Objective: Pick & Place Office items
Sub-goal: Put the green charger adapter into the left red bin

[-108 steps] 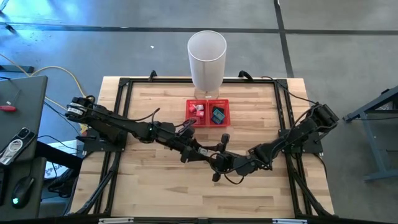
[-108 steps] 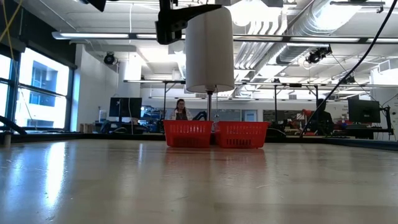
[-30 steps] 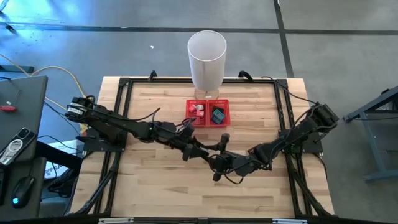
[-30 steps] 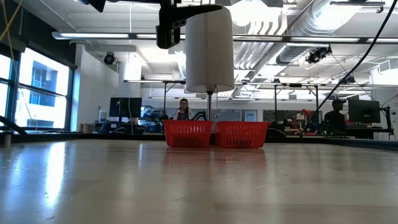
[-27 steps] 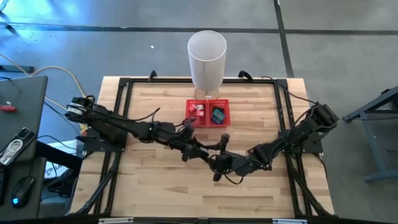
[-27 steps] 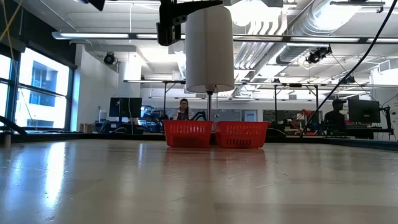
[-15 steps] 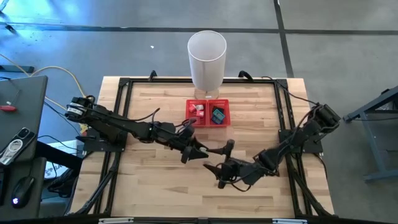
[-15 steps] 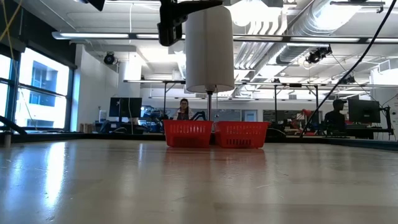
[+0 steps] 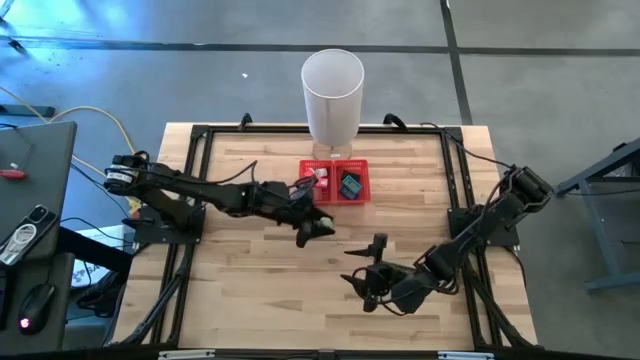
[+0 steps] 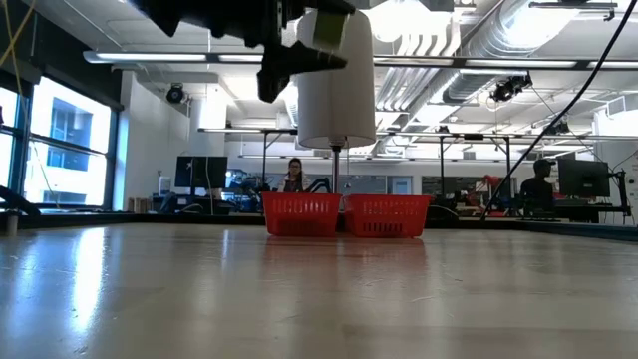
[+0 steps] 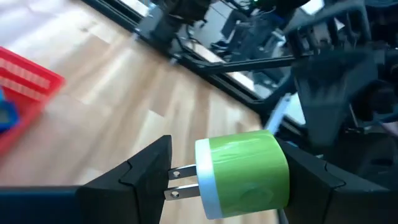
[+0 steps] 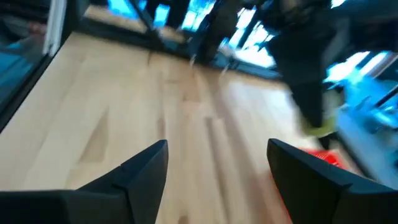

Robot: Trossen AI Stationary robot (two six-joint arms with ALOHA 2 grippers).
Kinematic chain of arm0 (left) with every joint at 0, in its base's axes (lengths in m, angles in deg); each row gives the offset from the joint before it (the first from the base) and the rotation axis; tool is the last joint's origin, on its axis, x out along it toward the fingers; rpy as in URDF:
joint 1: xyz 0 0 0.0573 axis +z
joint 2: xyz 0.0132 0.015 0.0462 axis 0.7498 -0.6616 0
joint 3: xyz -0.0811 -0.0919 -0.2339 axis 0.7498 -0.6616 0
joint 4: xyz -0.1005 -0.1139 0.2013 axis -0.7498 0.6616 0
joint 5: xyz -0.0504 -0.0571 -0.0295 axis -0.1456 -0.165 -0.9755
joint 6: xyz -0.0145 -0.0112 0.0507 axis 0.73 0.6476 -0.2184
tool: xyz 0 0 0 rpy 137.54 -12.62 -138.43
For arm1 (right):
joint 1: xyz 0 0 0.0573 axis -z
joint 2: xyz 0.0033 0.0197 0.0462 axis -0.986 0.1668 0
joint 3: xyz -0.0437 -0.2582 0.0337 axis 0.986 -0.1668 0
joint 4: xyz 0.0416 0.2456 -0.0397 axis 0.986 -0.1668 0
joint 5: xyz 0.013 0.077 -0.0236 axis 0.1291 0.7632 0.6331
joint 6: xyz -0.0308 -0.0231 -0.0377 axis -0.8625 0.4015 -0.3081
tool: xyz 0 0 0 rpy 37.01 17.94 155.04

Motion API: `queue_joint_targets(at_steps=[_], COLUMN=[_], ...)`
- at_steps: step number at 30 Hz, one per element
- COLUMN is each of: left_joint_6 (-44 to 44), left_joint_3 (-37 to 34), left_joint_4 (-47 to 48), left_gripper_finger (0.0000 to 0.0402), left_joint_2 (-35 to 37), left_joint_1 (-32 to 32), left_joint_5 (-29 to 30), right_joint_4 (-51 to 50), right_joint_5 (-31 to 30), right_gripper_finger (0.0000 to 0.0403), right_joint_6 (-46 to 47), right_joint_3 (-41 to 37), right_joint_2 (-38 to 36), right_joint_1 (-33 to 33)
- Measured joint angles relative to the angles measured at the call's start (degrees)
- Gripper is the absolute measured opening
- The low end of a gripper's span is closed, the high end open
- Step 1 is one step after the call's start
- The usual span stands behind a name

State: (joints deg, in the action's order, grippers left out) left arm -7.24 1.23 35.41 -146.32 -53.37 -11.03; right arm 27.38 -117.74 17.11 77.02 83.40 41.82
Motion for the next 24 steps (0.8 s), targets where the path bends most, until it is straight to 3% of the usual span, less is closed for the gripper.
queue_joint_targets(at_steps=[7, 16, 24], left_joint_6=[-7.1, -14.4, -17.4], left_joint_3=[0.0, 0.0, -0.1], left_joint_4=[3.6, 13.9, 17.4], left_gripper_finger=[0.023, 0.023, 0.023], left_joint_2=[0.0, 0.0, -1.9], left_joint_1=[4.8, 8.9, 13.0], left_joint_5=[4.5, 16.5, 19.7], right_joint_4=[-6.8, -10.3, -12.5], right_joint_5=[6.9, 14.2, 15.9], right_gripper_finger=[0.026, 0.026, 0.026], right_joint_6=[7.1, 8.1, 9.2], right_joint_3=[0.0, 0.0, 0.0], right_joint_2=[0.0, 0.0, 0.0], right_joint_1=[2.8, 6.6, 9.0])
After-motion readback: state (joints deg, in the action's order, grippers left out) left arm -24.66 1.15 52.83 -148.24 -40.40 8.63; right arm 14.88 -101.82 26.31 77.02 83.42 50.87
